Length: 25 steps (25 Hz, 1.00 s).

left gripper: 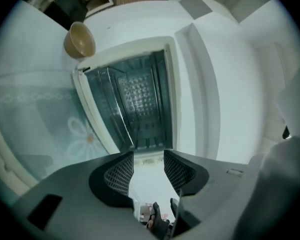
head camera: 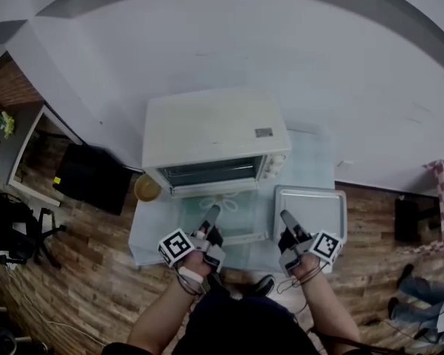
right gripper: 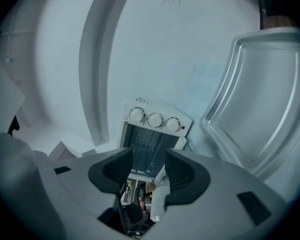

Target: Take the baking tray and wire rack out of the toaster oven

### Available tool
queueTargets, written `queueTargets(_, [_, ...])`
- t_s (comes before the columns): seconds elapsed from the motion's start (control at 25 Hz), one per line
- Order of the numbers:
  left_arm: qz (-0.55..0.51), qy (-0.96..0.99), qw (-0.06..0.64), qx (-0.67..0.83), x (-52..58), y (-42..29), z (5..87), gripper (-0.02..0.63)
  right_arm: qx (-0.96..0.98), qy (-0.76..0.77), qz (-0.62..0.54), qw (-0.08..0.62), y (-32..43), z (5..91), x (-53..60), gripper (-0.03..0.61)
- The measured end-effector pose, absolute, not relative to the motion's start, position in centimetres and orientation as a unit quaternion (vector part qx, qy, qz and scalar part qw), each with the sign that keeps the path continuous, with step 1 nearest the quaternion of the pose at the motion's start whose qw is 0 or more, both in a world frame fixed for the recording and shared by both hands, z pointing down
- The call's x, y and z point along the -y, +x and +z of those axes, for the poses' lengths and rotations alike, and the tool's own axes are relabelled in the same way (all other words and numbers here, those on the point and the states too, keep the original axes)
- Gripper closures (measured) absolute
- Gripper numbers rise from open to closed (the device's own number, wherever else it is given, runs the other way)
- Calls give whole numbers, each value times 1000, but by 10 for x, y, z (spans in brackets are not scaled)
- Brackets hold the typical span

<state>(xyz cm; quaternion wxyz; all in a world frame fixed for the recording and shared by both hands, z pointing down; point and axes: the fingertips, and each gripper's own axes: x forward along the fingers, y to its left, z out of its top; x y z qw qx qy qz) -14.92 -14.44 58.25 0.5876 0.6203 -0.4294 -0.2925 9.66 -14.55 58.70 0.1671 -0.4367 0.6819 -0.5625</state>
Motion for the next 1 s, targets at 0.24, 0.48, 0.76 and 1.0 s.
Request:
queueTargets(0.24, [-323, 594, 567, 472, 192, -231, 604, 426, -643, -442, -593, 197, 19, 599, 186, 377])
queueTargets(0.48, [-342, 572, 563, 489, 238, -266, 627, 426, -630, -451, -593, 218, -26, 615, 236, 382])
queueTargets(0.76, [-359, 539, 563, 513, 276, -282, 655, 426, -612, -465, -598, 226, -48, 645, 290, 388])
queueTargets(1.0, [-399, 519, 553, 516, 302, -286, 662, 431, -591, -474, -603, 250, -59, 663, 328, 388])
